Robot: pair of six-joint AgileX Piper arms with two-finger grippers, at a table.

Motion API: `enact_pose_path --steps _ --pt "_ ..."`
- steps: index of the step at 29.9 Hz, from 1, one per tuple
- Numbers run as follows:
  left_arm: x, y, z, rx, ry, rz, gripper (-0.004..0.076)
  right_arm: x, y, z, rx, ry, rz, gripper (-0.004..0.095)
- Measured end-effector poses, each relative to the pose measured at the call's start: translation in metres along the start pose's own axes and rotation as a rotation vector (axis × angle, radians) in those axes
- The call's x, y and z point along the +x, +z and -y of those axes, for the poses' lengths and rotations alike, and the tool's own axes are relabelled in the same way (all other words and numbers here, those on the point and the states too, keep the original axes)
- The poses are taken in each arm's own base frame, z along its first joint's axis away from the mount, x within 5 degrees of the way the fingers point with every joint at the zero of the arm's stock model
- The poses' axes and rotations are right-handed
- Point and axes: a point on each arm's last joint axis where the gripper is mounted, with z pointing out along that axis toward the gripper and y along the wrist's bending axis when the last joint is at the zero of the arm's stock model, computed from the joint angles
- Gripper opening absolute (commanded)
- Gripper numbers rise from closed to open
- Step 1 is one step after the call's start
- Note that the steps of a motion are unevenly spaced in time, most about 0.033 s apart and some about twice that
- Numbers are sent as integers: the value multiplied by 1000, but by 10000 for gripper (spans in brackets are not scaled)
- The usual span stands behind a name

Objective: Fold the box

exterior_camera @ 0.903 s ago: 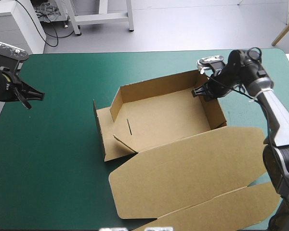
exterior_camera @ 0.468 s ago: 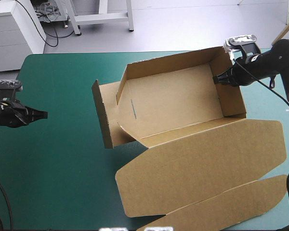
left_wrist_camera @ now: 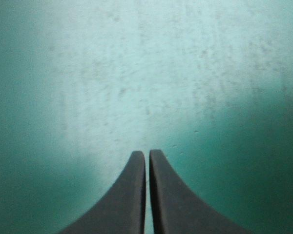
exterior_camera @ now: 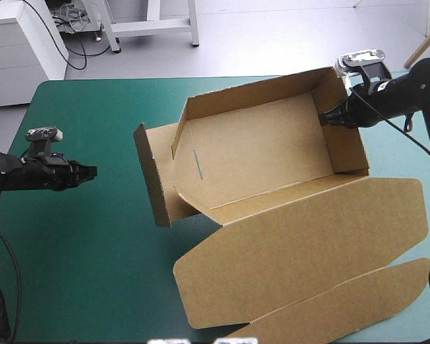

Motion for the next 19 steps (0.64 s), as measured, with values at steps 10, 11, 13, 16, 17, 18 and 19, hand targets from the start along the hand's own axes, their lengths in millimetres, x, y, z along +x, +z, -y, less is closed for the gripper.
enact_pose_path --steps 10,11,13,16,17,18,19 --pt "-4 42 29 291 4 -25 52 -1 0 -2 -27 2 11 -19" --pt "-4 46 32 307 22 -35 79 -1 0 -3 -30 1 12 -20" --pt "-2 55 44 347 77 -57 148 -1 0 -3 -34 2 14 -19" --pt "1 63 58 399 131 -76 331 -1 0 -3 -34 2 14 -19" --pt "1 64 62 415 137 -80 409 -1 0 -3 -34 2 14 -19" --pt "1 65 67 440 141 -79 486 -1 0 -3 -34 2 15 -19" --pt "1 65 70 460 145 -78 544 -1 0 -3 -33 2 16 -19"
